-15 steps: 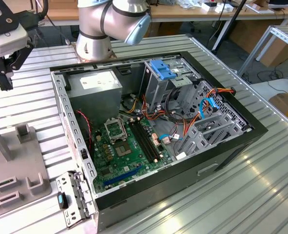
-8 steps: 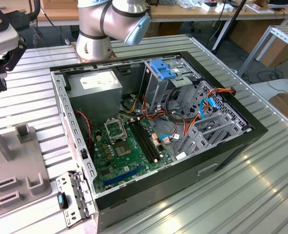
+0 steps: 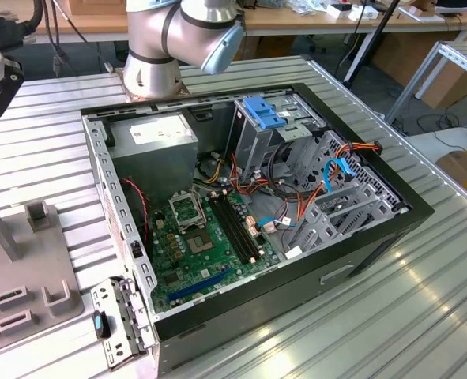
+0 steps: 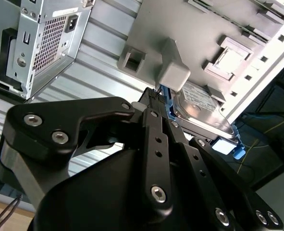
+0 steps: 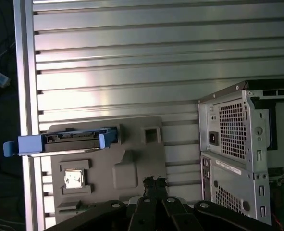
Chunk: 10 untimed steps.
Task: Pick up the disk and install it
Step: 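Reach for the disk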
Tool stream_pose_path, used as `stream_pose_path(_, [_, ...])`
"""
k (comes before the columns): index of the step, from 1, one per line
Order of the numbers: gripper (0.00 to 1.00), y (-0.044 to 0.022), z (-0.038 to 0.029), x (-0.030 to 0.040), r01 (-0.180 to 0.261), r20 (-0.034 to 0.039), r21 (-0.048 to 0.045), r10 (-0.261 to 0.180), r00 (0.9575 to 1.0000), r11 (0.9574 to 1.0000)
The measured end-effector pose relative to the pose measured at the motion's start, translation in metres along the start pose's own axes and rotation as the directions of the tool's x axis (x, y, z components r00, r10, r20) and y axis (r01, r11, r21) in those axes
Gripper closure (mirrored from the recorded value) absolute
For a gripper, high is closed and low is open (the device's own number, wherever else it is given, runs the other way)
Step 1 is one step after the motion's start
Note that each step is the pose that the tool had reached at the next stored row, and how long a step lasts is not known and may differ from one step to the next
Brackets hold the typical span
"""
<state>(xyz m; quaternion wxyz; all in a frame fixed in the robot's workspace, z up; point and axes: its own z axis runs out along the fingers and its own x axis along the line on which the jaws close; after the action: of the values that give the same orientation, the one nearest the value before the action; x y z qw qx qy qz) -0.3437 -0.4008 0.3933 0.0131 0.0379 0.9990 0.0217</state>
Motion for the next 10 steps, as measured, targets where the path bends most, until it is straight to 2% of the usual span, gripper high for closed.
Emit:
stream_pose_path(5, [0.89, -0.0009, -0.0003, 0.0113, 0.000, 0.0001, 0.0000, 0.000, 1.0000, 1.0000])
stream_pose_path(10, [0.89, -0.0009, -0.0003, 0.0116, 0.000, 0.0000, 0.0000, 0.000, 1.0000, 1.0000])
